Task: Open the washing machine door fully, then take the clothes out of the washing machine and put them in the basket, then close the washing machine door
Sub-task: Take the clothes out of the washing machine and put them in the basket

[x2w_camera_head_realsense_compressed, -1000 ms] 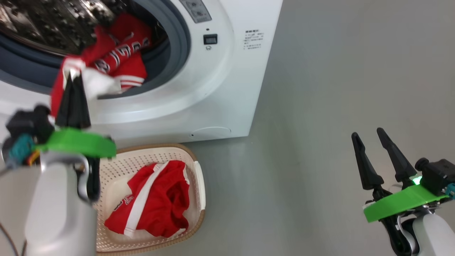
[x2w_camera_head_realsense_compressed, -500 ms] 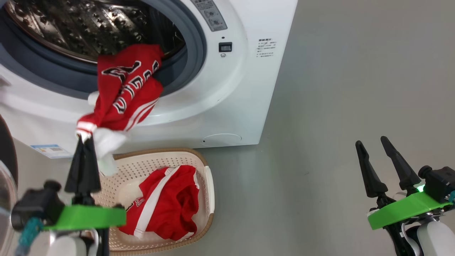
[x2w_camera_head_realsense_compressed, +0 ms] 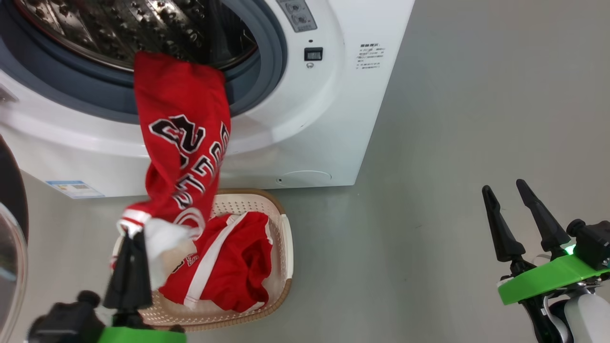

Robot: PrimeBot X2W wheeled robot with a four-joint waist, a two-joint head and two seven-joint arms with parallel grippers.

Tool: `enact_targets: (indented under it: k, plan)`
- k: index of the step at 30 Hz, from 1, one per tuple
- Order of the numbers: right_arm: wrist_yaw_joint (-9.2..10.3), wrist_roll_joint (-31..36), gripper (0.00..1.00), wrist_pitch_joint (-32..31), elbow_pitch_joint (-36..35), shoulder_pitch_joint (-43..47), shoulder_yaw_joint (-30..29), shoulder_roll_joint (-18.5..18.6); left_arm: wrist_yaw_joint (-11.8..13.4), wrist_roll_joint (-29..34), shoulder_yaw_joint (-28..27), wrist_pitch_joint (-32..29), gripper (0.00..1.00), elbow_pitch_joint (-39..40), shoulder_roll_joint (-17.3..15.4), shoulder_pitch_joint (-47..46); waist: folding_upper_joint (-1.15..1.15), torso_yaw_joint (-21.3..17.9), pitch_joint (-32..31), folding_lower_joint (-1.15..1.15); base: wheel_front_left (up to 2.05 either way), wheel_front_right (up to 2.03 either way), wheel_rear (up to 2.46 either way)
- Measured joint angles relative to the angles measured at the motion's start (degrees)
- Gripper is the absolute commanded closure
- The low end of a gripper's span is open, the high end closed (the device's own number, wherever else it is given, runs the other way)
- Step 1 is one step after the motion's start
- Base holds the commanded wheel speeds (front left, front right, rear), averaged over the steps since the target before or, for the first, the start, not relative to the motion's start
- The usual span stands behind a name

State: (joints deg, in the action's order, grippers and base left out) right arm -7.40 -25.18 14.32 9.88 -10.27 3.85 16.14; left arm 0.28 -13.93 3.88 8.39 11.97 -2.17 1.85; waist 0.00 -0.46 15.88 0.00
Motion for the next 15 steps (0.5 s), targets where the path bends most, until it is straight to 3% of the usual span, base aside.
enact_targets:
  k: [5,15]
  plan:
    - [0.0,0.0,0.0,0.0,-0.01,-0.72,0.98,-0.04,-0.53,-0.44,2.31,-0.49,1.0,-9.29,-0.07,-0.44,0.0,-0.25,0.74,0.0,0.0,0.0,0.0]
    - [0.0,-0.01,0.0,0.0,-0.2,-1.56,0.81,-0.18,-3.57,0.8,5.2,3.38,1.0,-41.8,-1.14,-13.78,0.0,-2.67,2.68,0.0,0.0,0.0,0.0]
